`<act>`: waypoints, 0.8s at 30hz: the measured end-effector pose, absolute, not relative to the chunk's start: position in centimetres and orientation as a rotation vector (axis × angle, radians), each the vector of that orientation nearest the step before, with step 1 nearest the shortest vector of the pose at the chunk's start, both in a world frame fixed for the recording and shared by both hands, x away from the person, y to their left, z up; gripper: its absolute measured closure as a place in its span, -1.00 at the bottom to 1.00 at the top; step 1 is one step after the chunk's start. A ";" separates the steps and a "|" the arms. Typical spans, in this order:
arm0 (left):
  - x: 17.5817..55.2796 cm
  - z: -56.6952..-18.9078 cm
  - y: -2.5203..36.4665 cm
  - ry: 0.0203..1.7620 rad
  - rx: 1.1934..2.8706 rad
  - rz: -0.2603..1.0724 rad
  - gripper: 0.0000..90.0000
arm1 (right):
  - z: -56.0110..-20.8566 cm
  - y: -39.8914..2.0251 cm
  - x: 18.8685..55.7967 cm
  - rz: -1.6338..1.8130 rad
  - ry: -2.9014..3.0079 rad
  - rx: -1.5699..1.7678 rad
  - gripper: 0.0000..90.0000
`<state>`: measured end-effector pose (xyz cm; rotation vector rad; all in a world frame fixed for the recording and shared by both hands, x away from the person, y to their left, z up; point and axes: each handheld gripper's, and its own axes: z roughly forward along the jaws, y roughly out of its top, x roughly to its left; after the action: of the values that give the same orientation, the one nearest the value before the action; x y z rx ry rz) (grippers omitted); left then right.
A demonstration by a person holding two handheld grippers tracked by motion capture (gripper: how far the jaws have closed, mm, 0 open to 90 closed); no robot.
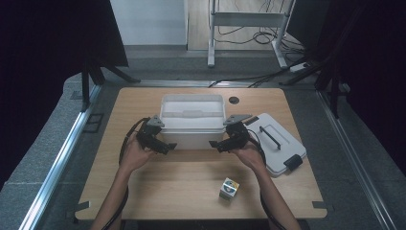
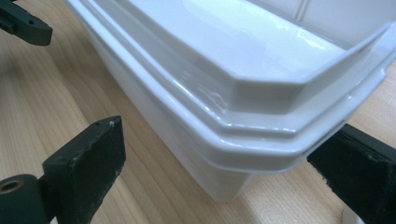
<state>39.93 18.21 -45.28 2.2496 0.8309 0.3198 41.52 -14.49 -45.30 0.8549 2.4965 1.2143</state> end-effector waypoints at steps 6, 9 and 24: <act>38.9 -45.0 17.9 0.840 2.265 0.320 -1.00 | -45.1 -14.7 40.7 1.207 2.511 0.846 -0.87; 38.2 -45.0 17.8 0.833 2.267 0.318 -1.00 | -45.1 -14.9 40.0 1.215 2.514 0.836 -0.87; 34.1 -45.0 17.2 0.820 2.249 0.310 -1.00 | -45.1 -15.9 36.3 1.228 2.523 0.811 -0.88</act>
<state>34.14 17.24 -45.03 2.2490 0.8198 0.3099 36.26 -15.92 -45.09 0.8108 2.5227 1.2283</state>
